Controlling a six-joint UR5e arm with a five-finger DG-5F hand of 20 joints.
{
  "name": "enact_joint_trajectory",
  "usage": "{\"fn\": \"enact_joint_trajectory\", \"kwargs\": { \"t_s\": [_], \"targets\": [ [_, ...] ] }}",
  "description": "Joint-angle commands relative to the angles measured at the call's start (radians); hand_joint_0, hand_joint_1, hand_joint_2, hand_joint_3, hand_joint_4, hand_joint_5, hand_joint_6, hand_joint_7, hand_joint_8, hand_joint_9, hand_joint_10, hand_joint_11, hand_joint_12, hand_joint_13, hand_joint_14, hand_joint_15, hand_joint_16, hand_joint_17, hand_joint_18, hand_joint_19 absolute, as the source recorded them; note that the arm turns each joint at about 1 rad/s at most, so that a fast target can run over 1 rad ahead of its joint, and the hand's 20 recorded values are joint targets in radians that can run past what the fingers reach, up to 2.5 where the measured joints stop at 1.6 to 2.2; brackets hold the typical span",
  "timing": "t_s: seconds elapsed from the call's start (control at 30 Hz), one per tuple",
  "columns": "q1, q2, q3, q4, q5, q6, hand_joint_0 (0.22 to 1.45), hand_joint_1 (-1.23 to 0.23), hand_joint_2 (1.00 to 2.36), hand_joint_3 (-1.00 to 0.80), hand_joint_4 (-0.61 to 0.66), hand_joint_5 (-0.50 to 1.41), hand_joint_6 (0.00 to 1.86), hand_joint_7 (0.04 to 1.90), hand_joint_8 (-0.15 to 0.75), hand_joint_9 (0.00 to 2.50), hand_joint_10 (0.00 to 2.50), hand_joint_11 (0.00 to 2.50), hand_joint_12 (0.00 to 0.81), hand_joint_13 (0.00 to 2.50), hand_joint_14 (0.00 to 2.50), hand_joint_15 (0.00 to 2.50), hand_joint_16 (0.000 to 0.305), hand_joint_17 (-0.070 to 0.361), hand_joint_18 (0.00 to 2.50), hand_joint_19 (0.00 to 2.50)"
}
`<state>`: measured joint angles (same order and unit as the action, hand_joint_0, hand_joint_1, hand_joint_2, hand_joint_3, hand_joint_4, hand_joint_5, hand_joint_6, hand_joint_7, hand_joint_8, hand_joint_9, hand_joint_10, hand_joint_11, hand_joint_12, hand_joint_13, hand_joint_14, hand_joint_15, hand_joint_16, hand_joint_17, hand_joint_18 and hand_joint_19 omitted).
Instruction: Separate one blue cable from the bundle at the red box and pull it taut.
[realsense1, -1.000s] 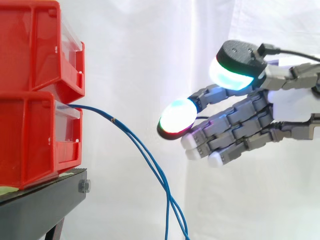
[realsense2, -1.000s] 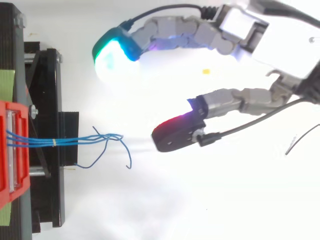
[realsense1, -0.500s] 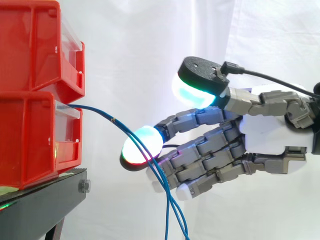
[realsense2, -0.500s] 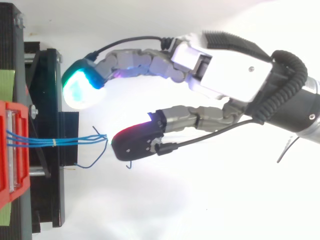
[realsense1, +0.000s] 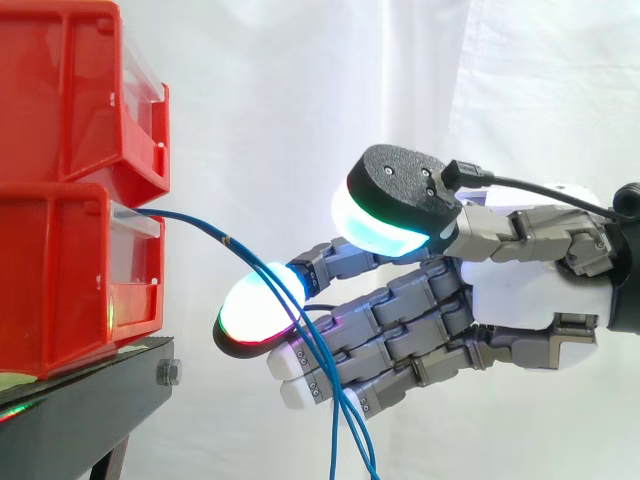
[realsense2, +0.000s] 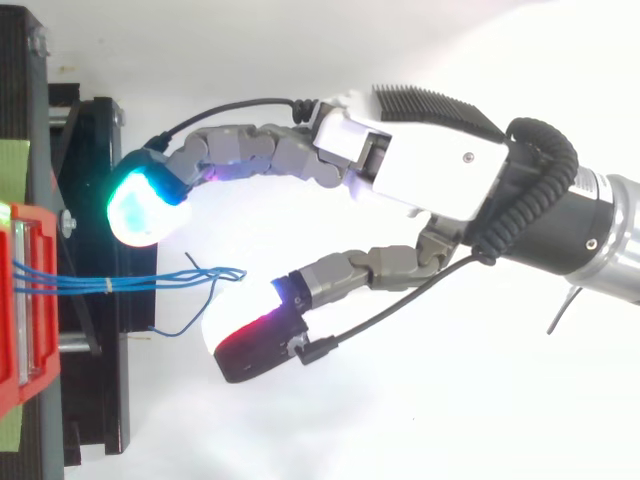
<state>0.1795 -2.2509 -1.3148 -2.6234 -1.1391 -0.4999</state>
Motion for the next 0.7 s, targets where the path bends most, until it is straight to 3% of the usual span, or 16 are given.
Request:
{"fn": "enact_joint_trajectory", "kwargs": {
  "t_s": [0.0,0.17,0.67],
  "targets": [
    [0.002,-0.022,0.002,0.025,-0.004,0.001,0.48,-0.69,1.0,-0.5,0.26,-0.21,0.5,0.8,0.318,0.48,0.01,0.28,0.392,0.52,0.01,0.24,0.056,0.125,0.47,0.42],
    [0.002,-0.045,0.002,0.074,-0.03,0.031,0.51,-0.66,1.0,-0.5,0.25,-0.21,0.5,0.8,0.309,0.48,0.01,0.28,0.385,0.52,0.01,0.25,0.054,0.121,0.46,0.44],
    [0.005,-0.045,0.003,0.091,-0.083,0.124,0.55,-0.64,1.0,-0.5,0.28,-0.19,0.5,0.91,0.309,0.51,0.01,0.3,0.374,0.55,0.01,0.27,0.05,0.113,0.48,0.44]
  ]
}}
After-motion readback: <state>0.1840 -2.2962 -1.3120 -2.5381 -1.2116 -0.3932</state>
